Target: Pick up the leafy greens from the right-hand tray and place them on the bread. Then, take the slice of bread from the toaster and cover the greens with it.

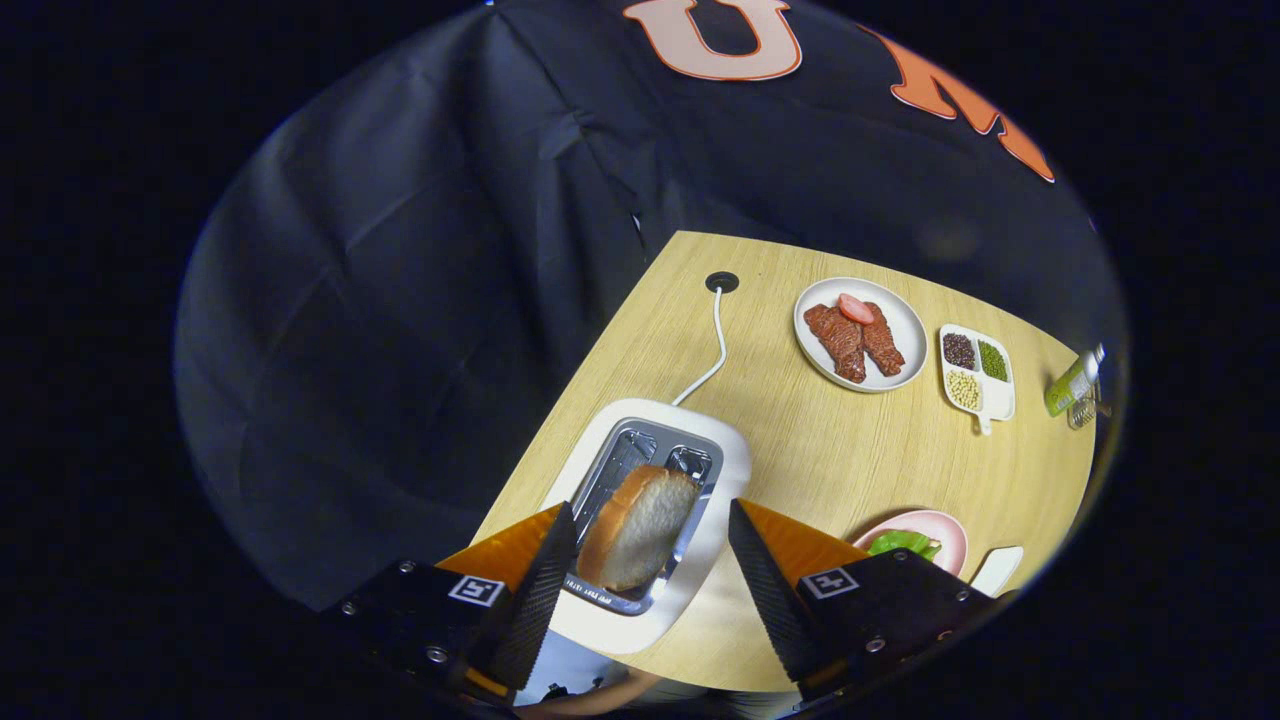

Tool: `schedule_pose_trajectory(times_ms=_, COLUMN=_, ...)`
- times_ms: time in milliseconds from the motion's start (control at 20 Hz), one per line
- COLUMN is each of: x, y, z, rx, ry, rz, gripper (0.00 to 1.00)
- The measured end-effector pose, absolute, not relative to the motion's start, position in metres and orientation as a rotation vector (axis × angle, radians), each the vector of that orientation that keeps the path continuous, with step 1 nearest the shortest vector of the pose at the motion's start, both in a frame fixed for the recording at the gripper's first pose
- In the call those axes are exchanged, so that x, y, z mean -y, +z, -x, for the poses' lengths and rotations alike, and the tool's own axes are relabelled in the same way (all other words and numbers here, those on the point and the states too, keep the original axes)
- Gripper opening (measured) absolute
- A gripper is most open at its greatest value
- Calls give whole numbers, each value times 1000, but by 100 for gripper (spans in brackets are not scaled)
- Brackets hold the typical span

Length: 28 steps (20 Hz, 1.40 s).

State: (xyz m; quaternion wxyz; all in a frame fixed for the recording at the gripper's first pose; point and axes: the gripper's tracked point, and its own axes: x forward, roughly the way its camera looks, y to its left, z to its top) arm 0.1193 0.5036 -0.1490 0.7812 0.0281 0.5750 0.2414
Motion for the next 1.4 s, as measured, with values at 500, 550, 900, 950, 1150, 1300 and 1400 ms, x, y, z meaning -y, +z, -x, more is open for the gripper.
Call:
schedule_pose_trajectory(times_ms=500, x=-497, y=-181, z=-134, rx=-1311, ry=411, rz=-48, gripper=30)
schedule_pose_trajectory(times_ms=550, x=-502, y=-179, z=-131, rx=-1315, ry=432, rz=-64, gripper=19)
schedule_pose_trajectory(times_ms=900, x=-499, y=-141, z=-132, rx=-1269, ry=492, rz=-162, gripper=10)
schedule_pose_trajectory(times_ms=950, x=-494, y=-133, z=-133, rx=-1256, ry=499, rz=-183, gripper=11)
schedule_pose_trajectory(times_ms=1150, x=-476, y=-100, z=-135, rx=-1197, ry=527, rz=-273, gripper=10)
schedule_pose_trajectory(times_ms=1300, x=-459, y=-79, z=-131, rx=-1153, ry=550, rz=-318, gripper=10)
schedule_pose_trajectory(times_ms=1400, x=-447, y=-70, z=-127, rx=-1130, ry=564, rz=-358, gripper=10)
